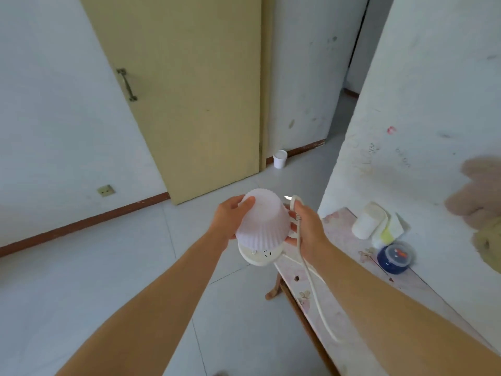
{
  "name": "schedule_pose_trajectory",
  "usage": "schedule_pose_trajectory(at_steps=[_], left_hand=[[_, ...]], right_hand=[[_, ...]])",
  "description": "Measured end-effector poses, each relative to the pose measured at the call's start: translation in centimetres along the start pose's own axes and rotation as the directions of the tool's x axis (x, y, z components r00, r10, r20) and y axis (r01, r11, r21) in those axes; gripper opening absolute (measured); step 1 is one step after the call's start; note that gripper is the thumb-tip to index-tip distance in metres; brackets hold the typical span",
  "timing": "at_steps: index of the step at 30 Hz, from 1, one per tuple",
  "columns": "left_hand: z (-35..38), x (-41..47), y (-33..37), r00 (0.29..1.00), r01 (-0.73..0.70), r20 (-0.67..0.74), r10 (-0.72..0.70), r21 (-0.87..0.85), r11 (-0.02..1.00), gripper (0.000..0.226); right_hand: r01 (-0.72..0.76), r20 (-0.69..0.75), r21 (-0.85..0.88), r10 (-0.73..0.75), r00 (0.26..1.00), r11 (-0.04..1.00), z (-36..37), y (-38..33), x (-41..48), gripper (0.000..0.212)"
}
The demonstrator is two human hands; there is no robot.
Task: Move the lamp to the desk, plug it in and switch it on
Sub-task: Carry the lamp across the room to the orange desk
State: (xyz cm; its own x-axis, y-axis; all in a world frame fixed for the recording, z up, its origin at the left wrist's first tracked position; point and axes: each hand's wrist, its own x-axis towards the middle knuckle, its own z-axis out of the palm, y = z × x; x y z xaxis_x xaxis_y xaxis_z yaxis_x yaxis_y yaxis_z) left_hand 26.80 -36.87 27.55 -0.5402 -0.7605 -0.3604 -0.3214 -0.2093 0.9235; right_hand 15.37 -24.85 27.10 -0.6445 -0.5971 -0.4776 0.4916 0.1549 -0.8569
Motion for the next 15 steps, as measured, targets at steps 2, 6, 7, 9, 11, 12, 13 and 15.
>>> schedule_pose_trajectory(at_steps=[2,6,7,9,11,12,13,15], left_hand=[[-4.2,-0.7,-0.4,0.997,-0.003,-0.076,0.002,-0.016,1.000,0.033],[-11.6,-1.6,-1.6,0.982,0.007,-0.191,-0.014,-0.040,0.999,0.033],[-13.2,-1.9,-1.8,0.977,0.009,-0.212,-0.018,-0.046,0.999,0.033],[-17.4,-2.5,-2.5,0.964,0.018,-0.263,-0.035,-0.064,0.998,0.035],[-21.3,-3.0,-3.1,0.952,0.026,-0.302,-0.047,-0.073,0.997,0.037],[-23.8,-3.3,-3.6,0.945,0.022,-0.323,-0.048,-0.084,0.996,0.037],[-25.1,-3.4,-3.8,0.942,0.022,-0.331,-0.051,-0.090,0.996,0.036],[-29.2,-3.9,-4.6,0.929,0.019,-0.365,-0.059,-0.114,0.993,0.033]], right_hand=[[-0.004,0.055,-0.050,0.007,0.998,0.999,4.1,0.7,-0.4,0.035],[-0.010,0.133,-0.093,0.023,0.991,0.996,11.5,2.6,-1.0,0.032],[-0.014,0.147,-0.100,0.029,0.989,0.995,13.0,3.2,-1.0,0.034],[-0.015,0.187,-0.136,0.041,0.982,0.991,17.2,4.5,-1.3,0.038],[-0.017,0.219,-0.160,0.052,0.974,0.987,21.2,5.8,-1.6,0.039],[-0.016,0.235,-0.179,0.059,0.970,0.984,23.7,6.6,-2.0,0.038],[-0.013,0.241,-0.185,0.059,0.969,0.983,25.0,6.9,-2.1,0.037],[-0.016,0.283,-0.191,0.070,0.956,0.982,29.2,8.3,-2.8,0.037]])
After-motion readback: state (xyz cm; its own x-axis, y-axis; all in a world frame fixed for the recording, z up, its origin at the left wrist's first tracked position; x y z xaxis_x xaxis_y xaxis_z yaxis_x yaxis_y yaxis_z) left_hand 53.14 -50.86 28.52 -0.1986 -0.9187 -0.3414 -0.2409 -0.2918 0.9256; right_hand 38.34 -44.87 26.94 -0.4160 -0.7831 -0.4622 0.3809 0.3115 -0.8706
